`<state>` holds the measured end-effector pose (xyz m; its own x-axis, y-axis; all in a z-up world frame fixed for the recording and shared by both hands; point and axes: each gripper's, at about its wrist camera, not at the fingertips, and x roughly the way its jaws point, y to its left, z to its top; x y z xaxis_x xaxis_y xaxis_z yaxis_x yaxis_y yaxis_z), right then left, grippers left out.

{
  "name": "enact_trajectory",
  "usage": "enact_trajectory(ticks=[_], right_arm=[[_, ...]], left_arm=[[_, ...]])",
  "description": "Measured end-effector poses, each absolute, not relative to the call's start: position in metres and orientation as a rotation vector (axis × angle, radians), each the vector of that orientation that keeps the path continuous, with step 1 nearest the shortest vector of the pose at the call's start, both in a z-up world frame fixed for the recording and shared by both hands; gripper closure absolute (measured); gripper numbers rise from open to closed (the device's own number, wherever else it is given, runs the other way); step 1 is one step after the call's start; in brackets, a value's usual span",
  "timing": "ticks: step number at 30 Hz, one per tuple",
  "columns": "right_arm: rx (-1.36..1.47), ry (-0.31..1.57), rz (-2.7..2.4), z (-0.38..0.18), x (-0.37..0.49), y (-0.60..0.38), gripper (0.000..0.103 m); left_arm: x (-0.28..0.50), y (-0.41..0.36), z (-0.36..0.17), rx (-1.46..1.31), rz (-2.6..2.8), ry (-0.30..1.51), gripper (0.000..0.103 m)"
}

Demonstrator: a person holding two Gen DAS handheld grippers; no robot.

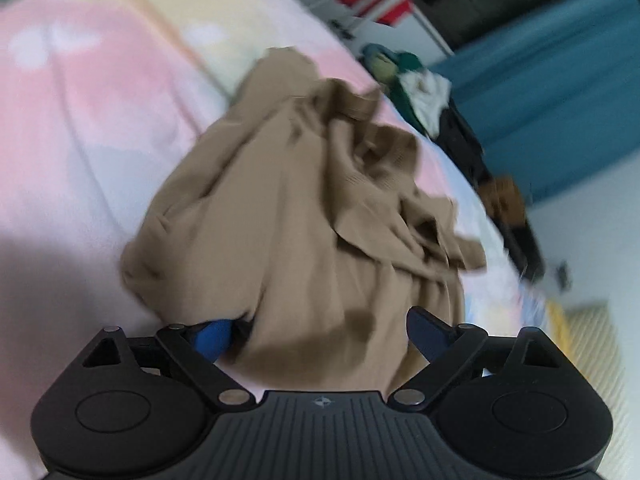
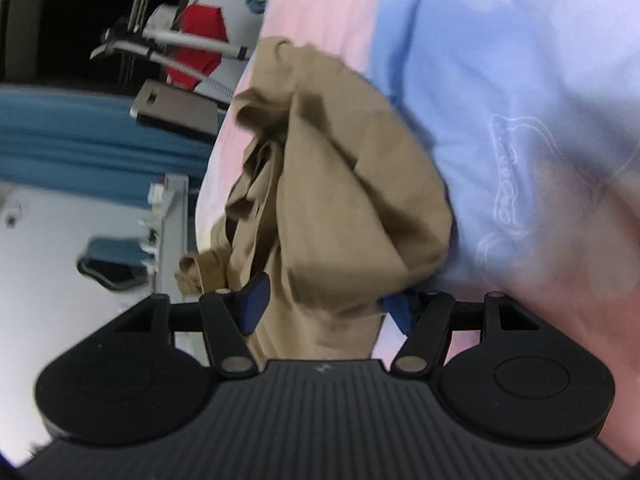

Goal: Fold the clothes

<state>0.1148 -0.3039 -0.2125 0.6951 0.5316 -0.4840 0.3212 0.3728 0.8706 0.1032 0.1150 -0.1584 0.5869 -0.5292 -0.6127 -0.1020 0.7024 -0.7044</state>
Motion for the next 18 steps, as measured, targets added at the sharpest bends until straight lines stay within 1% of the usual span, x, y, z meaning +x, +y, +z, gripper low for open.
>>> enact_trajectory(ticks=[1,2,3,5,6,9,11,16,17,18], right_arm=[[1.219,0.838,0.16,-0.214,0.114,-0.304,0.038],[1.217,0.833,0.163,-0.215,0.113,-0.304,0.04],[1.212,0.839,0.159,-0.216,0.111,-0.304,0.041],[1.232,0.847,0.138,-0.214,0.099,-0.304,0.041],[1.243,0.85,0.149,-0.214,0.094,-0.305,0.038],[1.23,0.886,0.205,-0.213,0.092,-0.3,0.038],[1.228,0.889,0.166,-0.216,0.096,-0.299,0.038],[1.295,0.8,0.09,-0.224,0.104,-0.318,0.039],[1.258,0.793,0.089,-0.221,0.104,-0.316,0.044],[1.22,0.786,0.088,-0.217,0.104,-0.314,0.054]], left_arm=[[0.104,0.12,-0.161,-0.817,-0.271,0.922,0.017],[0.103,0.125,-0.163,-0.86,-0.264,0.915,0.022],[0.101,0.131,-0.166,-0.9,-0.257,0.908,0.024],[0.096,0.141,-0.17,-0.971,-0.247,0.897,0.032],[0.094,0.144,-0.172,-0.996,-0.245,0.893,0.034],[0.089,0.149,-0.177,-1.043,-0.241,0.887,0.035],[0.09,0.147,-0.178,-1.022,-0.237,0.889,0.035],[0.094,0.133,-0.178,-0.909,-0.216,0.894,0.036],[0.094,0.133,-0.179,-0.901,-0.211,0.895,0.038],[0.094,0.136,-0.18,-0.91,-0.205,0.897,0.041]])
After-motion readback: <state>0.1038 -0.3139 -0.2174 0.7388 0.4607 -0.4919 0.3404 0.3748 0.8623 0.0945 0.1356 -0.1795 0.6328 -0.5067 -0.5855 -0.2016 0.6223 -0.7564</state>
